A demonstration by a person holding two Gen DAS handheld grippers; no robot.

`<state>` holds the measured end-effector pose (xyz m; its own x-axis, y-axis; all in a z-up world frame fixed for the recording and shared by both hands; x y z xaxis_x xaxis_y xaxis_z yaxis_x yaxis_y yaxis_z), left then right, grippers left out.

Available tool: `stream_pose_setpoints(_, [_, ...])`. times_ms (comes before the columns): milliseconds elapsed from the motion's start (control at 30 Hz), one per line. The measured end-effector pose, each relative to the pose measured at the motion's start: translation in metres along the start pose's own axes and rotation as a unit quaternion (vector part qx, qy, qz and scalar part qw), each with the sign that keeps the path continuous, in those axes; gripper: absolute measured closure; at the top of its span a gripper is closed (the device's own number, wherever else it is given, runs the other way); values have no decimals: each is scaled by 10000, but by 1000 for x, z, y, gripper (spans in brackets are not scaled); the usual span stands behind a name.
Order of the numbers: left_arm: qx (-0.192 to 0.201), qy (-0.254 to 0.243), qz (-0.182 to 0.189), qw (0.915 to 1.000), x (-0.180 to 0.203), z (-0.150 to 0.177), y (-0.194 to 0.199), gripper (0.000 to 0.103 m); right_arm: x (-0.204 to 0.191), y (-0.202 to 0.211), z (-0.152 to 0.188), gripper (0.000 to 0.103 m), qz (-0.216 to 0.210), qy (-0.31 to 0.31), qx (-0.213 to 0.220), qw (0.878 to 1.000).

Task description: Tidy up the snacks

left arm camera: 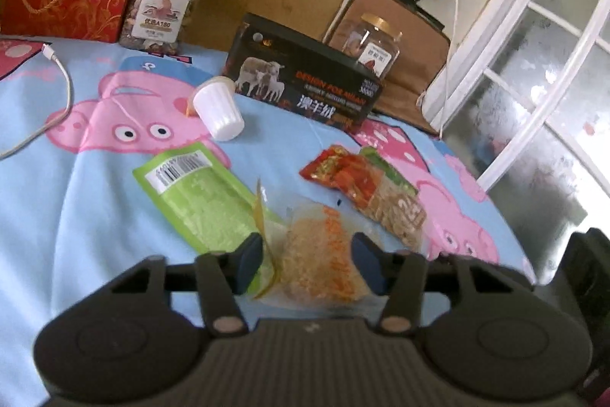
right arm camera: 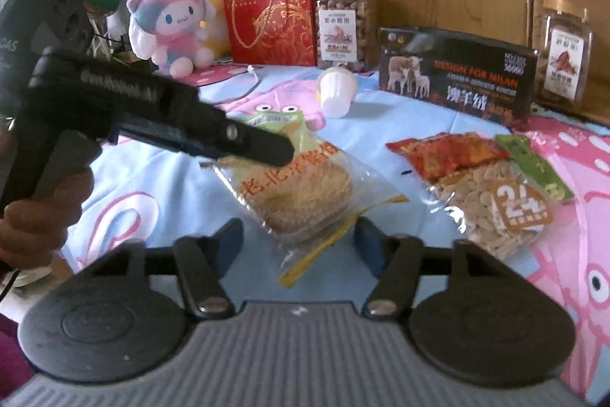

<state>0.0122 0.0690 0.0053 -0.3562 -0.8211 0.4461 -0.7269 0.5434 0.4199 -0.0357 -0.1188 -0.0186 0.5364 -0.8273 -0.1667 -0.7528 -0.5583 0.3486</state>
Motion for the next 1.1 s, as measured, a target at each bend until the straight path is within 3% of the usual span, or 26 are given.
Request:
stream_pose_setpoints(133, [109,-150,36,9998,8,0,5,61,2,3,0,53,-11,83,92,9999])
stream_pose_setpoints(300, [365,-187,133,9991,14,-6,13,61,1,12,-5,53,19,206,439,9988])
stream_pose_setpoints(400, [327,-234,119,9991,18,-12,7,61,5,12,-8,53,51,216,496,9985])
stream_pose_setpoints(600, [457,-761,194,9959,45,-51,-20,61,26,11,-35,53,369,409,824,9951])
stream_pose_setpoints(800, [636,-1073,278,9918,72,-111,-86,60,81,-12,-76,53,788,399,1136,9896])
stream_pose_setpoints(1100, [625,-749,90,9952,59,-167,-193,60,163,-79,-118,53,1122,267,1019,9881])
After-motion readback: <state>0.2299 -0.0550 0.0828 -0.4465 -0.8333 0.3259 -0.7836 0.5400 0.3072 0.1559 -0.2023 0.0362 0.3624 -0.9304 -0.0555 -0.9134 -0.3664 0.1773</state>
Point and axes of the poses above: each gripper's, at about its wrist camera, not at the fingertips, and y roughly against the way its jaws point, x to its right, z to its underside, the point moved 1 cm from there along -y, roughly the way its jaws point, and after that the axes turned 11 degrees about x, right-handed, at the moved point
